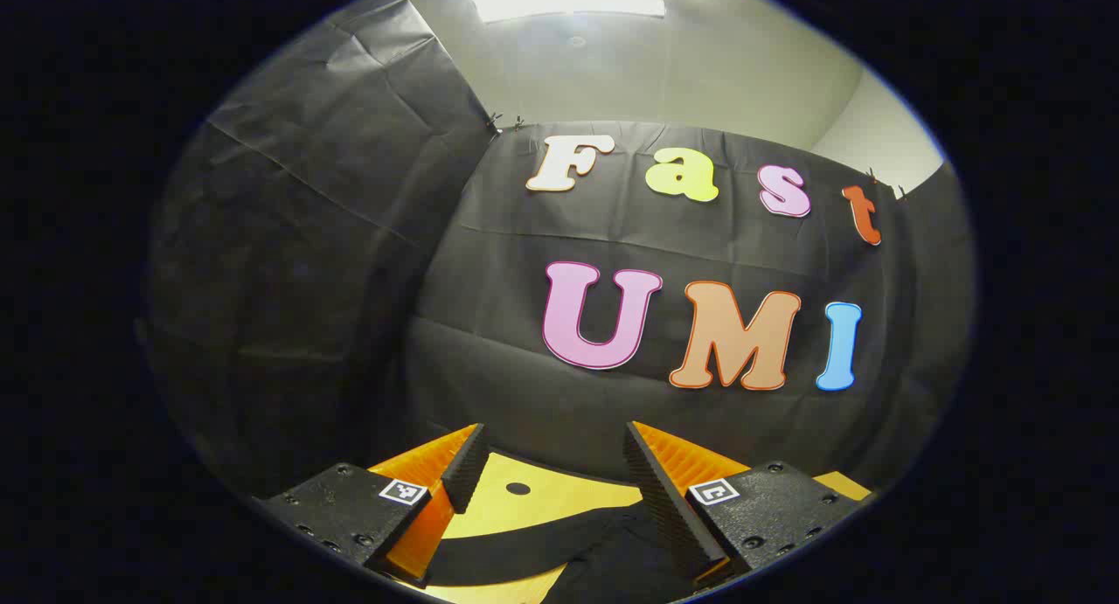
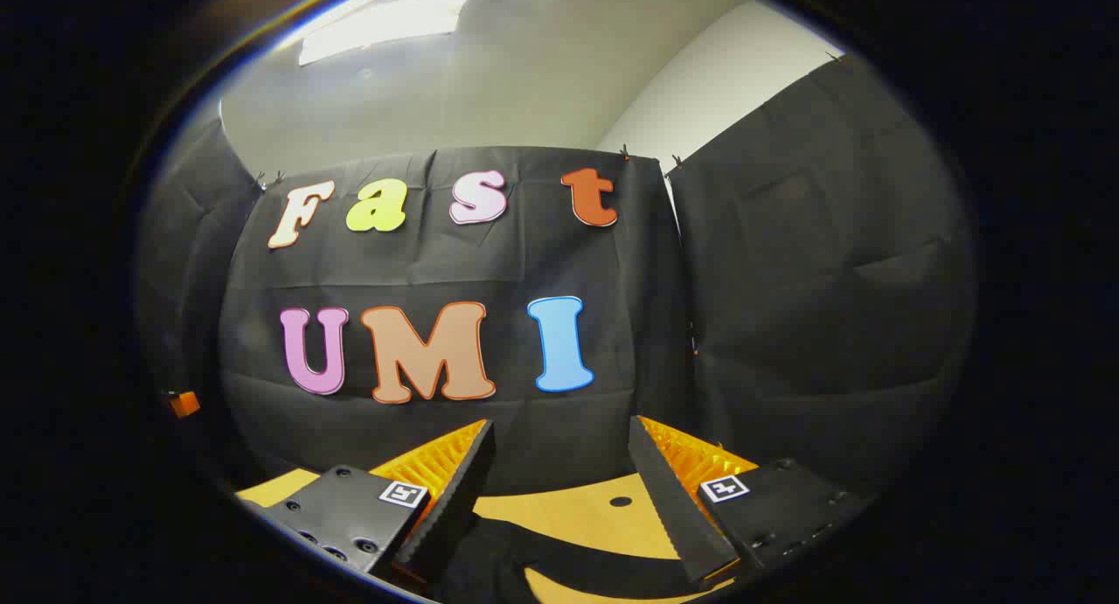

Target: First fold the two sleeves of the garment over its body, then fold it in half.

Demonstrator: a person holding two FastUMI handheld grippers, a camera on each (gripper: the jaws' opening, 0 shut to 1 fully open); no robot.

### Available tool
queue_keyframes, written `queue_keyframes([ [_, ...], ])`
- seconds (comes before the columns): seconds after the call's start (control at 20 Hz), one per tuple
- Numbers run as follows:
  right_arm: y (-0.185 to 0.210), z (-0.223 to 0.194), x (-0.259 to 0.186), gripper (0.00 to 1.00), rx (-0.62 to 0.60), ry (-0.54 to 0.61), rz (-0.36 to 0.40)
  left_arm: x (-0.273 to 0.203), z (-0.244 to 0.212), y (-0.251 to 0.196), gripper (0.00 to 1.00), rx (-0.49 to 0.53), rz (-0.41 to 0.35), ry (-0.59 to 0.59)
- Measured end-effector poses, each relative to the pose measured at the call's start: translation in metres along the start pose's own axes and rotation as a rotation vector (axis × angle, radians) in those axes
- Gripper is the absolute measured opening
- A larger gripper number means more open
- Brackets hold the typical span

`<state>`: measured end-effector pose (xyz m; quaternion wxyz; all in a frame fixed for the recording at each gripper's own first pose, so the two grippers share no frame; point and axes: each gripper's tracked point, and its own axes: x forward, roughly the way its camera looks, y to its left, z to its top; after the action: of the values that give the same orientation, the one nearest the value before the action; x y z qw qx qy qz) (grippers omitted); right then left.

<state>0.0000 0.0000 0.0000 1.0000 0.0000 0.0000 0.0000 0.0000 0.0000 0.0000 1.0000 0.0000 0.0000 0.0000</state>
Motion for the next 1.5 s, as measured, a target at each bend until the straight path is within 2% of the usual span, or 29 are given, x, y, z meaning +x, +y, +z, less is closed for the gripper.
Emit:
queue_keyframes([
  [0.1, 0.002, 0.004, -0.003, 0.94, 0.008, 0.002, 0.006, -0.001, 0.001, -0.005, 0.92, -0.003, -0.013, 0.002],
  [0.15, 0.003, 0.006, -0.004, 0.97, 0.019, -0.001, 0.009, -0.002, 0.001, -0.005, 0.91, 0.001, -0.020, 0.001],
  [0.2, 0.003, 0.007, -0.004, 0.94, 0.027, -0.004, 0.011, -0.001, 0.003, -0.006, 0.91, 0.006, -0.026, -0.002],
  [0.25, 0.003, 0.008, -0.003, 0.97, 0.031, -0.003, 0.010, -0.001, 0.004, -0.007, 0.91, 0.012, -0.032, -0.003],
  [0.45, 0.003, 0.004, -0.007, 0.97, 0.026, 0.013, 0.010, 0.002, 0.002, -0.011, 0.92, 0.012, -0.050, 0.005],
  [0.75, -0.013, 0.006, -0.021, 0.97, 0.022, 0.013, -0.028, 0.009, -0.002, -0.039, 0.92, -0.023, -0.123, 0.013],
  [0.8, -0.015, 0.008, -0.021, 1.00, 0.035, 0.007, -0.032, 0.011, 0.002, -0.039, 0.92, -0.012, -0.127, 0.004],
  [0.9, -0.017, 0.011, -0.021, 0.94, 0.058, -0.003, -0.037, 0.016, 0.006, -0.038, 0.91, 0.013, -0.126, -0.007],
  [0.95, -0.017, 0.008, -0.023, 0.97, 0.062, -0.003, -0.038, 0.014, 0.004, -0.040, 0.91, 0.018, -0.127, -0.006],
  [1.1, -0.023, 0.000, -0.024, 0.97, 0.047, 0.010, -0.050, 0.013, 0.002, -0.040, 0.93, -0.009, -0.128, 0.003],
  [1.2, -0.023, -0.003, -0.025, 0.94, 0.045, 0.011, -0.047, 0.010, 0.005, -0.039, 0.91, -0.019, -0.129, 0.000],
  [1.25, -0.024, -0.004, -0.024, 0.97, 0.048, 0.008, -0.045, 0.010, 0.007, -0.038, 0.91, -0.013, -0.127, -0.006],
  [1.35, -0.026, -0.009, -0.017, 0.97, 0.059, 0.018, -0.039, 0.008, 0.007, -0.031, 0.91, 0.014, -0.099, -0.014],
  [1.5, -0.028, -0.020, -0.005, 0.97, 0.054, 0.046, -0.038, -0.004, 0.008, 0.004, 0.91, 0.027, -0.033, -0.010],
])
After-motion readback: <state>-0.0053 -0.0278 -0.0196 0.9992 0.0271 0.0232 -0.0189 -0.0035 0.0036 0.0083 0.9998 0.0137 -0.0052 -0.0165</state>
